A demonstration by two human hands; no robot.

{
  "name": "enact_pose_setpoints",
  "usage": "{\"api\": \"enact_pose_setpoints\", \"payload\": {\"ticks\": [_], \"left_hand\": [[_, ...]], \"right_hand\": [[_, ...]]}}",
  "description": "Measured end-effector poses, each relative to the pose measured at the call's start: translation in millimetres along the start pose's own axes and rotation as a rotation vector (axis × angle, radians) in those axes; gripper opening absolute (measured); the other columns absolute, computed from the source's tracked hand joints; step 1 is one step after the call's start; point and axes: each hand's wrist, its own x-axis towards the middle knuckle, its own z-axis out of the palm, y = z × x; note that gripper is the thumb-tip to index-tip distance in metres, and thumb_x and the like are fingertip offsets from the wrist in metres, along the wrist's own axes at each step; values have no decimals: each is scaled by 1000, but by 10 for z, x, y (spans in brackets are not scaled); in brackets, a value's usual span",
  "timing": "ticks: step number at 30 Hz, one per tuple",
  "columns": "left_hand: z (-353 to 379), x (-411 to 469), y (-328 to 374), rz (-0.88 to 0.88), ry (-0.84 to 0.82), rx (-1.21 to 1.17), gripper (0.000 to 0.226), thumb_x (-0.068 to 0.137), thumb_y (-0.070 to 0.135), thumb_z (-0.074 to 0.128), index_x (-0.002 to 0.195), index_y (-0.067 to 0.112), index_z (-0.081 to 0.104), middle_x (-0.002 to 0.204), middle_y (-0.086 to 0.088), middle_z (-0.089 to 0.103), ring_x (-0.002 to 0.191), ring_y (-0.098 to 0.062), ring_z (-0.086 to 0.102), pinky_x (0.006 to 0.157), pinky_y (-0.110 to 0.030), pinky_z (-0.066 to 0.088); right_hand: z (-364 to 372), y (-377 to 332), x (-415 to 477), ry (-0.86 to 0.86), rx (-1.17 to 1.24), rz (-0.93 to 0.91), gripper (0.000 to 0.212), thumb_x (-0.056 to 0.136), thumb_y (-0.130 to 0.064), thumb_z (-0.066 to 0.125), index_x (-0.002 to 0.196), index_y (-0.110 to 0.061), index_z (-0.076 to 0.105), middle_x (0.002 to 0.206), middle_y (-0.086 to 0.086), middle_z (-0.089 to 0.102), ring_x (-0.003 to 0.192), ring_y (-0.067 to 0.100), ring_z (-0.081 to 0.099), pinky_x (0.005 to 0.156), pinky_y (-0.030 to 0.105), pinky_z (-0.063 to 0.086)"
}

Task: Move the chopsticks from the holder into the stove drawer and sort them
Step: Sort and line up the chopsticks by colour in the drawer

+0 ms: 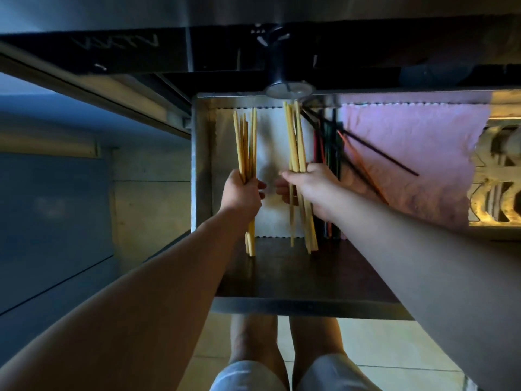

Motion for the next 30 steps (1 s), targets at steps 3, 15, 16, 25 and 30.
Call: {"api": "enact_pose_setpoints", "payload": {"ticks": [3, 15, 16, 25, 30], "left_hand": [[-108, 94, -28, 12, 54, 21, 10, 95, 14, 56, 103, 18, 58, 96, -5, 69, 83, -20, 69, 79, -44, 60], [-331, -1, 43, 85, 93, 421, 76, 88, 2, 55, 153, 19, 18, 152, -10, 31, 135, -31, 39, 108, -42, 39], [-325, -14, 44, 111, 71, 498, 80, 88, 2, 53, 155, 20, 13, 158, -8, 20, 139, -31, 33, 109, -43, 37], [-358, 100, -43, 145, -226, 1034, 85, 97, 14, 50, 155, 19, -12, 159, 6, -29, 151, -25, 1, 117, -44, 21], [-381, 83, -59, 172, -227, 1093, 88, 96, 13, 53, 154, 18, -13, 155, 6, -36, 151, -24, 0, 116, -45, 25]], "right_hand": [[203, -34, 54, 18, -63, 38, 34, 84, -31, 71, 110, -11, 62, 99, 6, 67, 84, 22, 66, 75, 35, 57], [607, -80, 74, 197, -232, -33, 41, 94, -20, 56, 134, -18, 48, 132, 6, 53, 115, 24, 55, 84, 30, 46], [584, -77, 62, 234, -265, -53, 39, 93, -19, 57, 131, -19, 50, 130, 5, 55, 112, 23, 57, 83, 30, 48], [707, -81, 97, 259, -306, -102, 35, 88, -20, 60, 123, -21, 59, 122, 1, 62, 106, 20, 59, 91, 33, 50], [695, -44, 85, 253, -253, -52, 31, 92, -18, 55, 123, -20, 58, 116, -2, 59, 108, 18, 57, 82, 27, 44]]}}
